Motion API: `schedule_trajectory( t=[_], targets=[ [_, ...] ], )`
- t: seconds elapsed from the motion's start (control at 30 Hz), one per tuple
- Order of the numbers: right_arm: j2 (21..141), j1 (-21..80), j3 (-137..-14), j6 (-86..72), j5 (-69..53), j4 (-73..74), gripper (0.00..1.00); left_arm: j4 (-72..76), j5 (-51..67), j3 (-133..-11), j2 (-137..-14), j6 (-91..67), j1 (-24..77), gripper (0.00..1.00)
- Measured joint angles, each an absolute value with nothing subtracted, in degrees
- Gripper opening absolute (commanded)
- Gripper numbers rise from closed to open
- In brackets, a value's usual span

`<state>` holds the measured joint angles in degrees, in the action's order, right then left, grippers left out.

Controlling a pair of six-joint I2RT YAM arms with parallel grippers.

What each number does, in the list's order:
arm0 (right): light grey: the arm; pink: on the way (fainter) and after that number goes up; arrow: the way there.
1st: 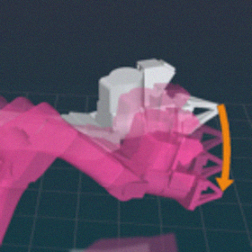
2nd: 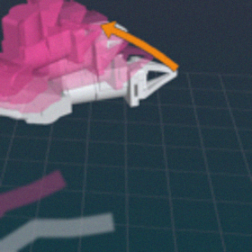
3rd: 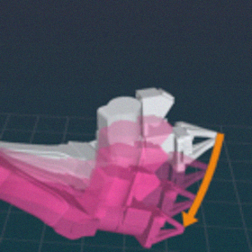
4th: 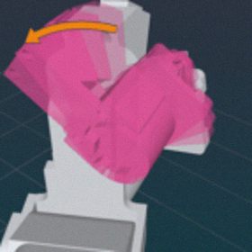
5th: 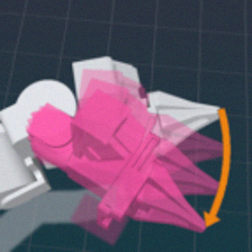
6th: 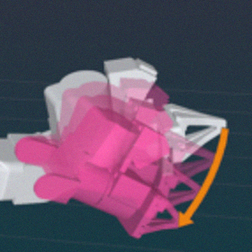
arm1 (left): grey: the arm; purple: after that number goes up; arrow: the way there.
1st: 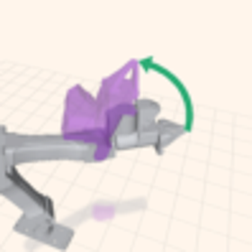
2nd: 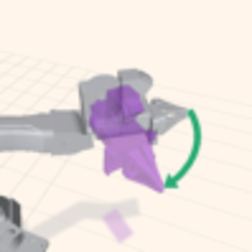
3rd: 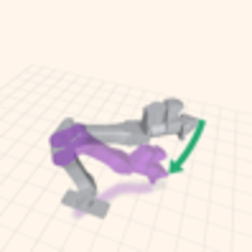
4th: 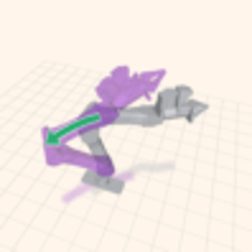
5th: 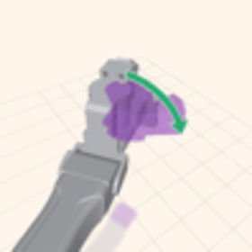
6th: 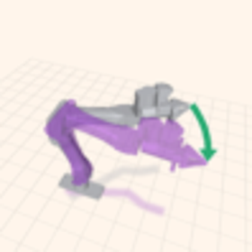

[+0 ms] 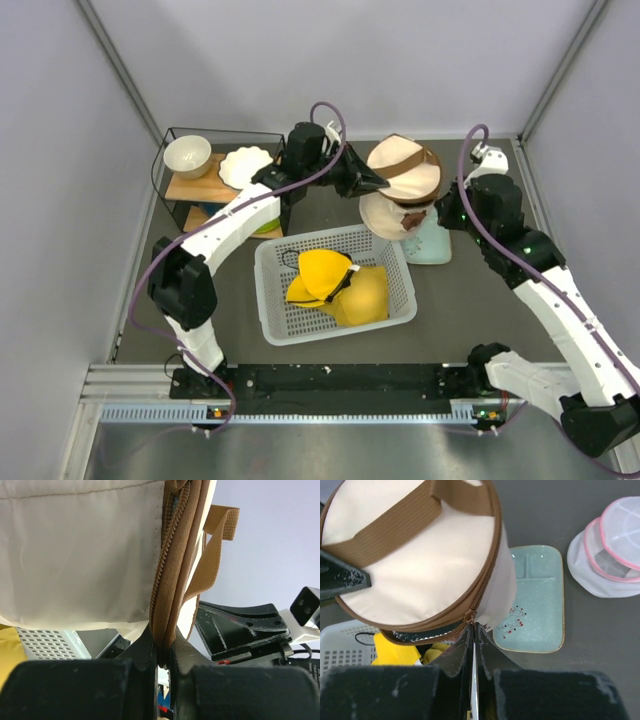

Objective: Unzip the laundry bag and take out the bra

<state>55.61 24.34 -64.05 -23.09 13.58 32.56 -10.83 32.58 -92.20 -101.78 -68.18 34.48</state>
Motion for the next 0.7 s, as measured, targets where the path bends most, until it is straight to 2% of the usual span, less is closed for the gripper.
schedule_trajectory(
  t=[0.23,0.43,0.63,0.7],
  targets=[
    [55.6,23.7,-64.1,-19.9,7.6,32.2,0.00,-12.9,37.2,-96.6,-102.2,-64.2,33.0,0.00],
    [54.9,24.1,-63.5,-20.9,3.2,31.9,0.00,-18.3,43.2,-108.0,-108.4,-57.6,32.5,0.00],
    [54.4,33.6,-62.6,-24.9,4.2,32.4,0.00,-25.1,43.6,-108.2,-109.3,-51.8,32.2,0.00],
    [54.4,34.9,-62.6,-26.4,5.0,32.5,0.00,-26.3,43.7,-108.2,-109.3,-50.9,32.2,0.07]
  ],
)
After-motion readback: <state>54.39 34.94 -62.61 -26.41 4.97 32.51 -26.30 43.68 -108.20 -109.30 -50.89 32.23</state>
